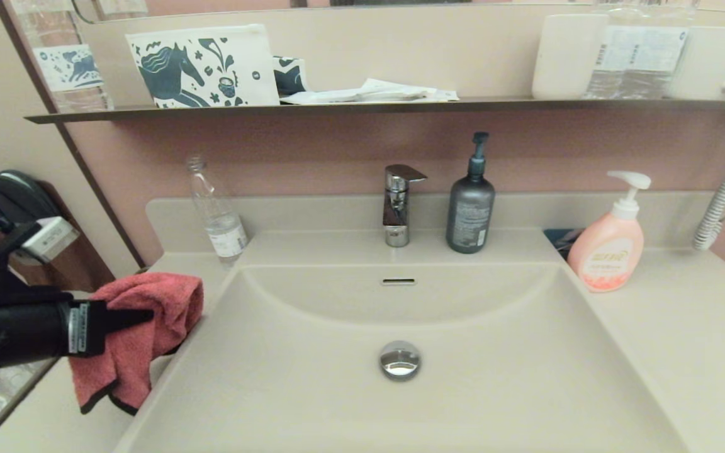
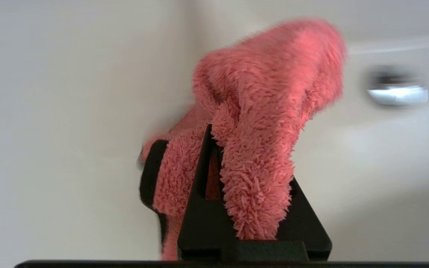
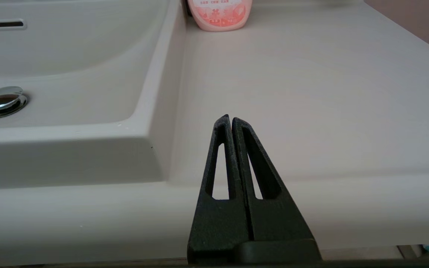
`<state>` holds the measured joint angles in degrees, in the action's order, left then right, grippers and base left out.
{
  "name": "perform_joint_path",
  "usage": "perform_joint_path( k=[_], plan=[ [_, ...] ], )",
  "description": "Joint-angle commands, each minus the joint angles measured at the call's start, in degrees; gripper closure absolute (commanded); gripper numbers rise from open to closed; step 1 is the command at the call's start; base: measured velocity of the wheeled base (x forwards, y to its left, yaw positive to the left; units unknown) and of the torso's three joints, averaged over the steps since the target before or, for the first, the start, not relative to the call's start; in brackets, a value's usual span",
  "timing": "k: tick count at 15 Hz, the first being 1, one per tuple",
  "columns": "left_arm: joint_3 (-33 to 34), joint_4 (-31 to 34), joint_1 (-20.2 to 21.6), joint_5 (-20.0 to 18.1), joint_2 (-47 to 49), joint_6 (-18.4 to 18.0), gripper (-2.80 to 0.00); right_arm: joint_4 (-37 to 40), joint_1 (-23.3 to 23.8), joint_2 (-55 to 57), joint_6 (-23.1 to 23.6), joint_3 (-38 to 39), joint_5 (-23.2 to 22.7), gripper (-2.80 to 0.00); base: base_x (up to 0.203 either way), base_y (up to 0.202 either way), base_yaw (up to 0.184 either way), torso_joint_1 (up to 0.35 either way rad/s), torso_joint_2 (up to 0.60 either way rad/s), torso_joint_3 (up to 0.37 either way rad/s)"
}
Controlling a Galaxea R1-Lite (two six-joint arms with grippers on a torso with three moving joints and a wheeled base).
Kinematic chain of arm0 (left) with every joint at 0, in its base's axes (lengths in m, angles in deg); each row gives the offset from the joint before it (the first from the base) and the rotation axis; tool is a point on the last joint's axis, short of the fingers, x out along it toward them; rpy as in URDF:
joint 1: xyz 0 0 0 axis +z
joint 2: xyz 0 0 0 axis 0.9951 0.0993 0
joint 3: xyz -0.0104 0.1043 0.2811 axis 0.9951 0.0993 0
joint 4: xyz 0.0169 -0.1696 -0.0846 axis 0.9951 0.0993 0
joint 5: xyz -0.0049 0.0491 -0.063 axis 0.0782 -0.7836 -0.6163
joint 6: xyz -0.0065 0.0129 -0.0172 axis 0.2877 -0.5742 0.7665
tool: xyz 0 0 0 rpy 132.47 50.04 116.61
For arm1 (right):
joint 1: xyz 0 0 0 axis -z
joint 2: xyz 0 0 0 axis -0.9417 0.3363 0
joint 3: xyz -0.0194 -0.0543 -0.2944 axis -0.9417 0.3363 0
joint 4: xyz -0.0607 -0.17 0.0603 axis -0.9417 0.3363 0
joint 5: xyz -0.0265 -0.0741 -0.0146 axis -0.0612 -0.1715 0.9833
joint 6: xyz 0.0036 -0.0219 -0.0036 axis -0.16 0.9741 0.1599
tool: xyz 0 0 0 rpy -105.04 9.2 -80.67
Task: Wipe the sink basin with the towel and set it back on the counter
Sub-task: Pick up the cloth, then wipe the sink
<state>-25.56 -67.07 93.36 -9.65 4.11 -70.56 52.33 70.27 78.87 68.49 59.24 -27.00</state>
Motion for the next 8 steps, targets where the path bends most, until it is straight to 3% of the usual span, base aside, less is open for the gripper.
perform_joint_path(
  k=[1,5,8],
  plan=[
    [-7.0,12.2,-8.1,1.7,-6.2,7.1,0.00,0.0,0.0,0.0,0.0,0.0,0.0,0.00,0.000,0.000,0.000,0.000,0.00,0.000],
    [-13.7,19.4,-28.4,16.4,-7.2,21.1,0.00,0.0,0.0,0.0,0.0,0.0,0.0,0.00,0.000,0.000,0.000,0.000,0.00,0.000],
    [-19.1,24.9,-44.1,25.9,-4.0,35.6,0.00,0.0,0.0,0.0,0.0,0.0,0.0,0.00,0.000,0.000,0.000,0.000,0.00,0.000]
  ],
)
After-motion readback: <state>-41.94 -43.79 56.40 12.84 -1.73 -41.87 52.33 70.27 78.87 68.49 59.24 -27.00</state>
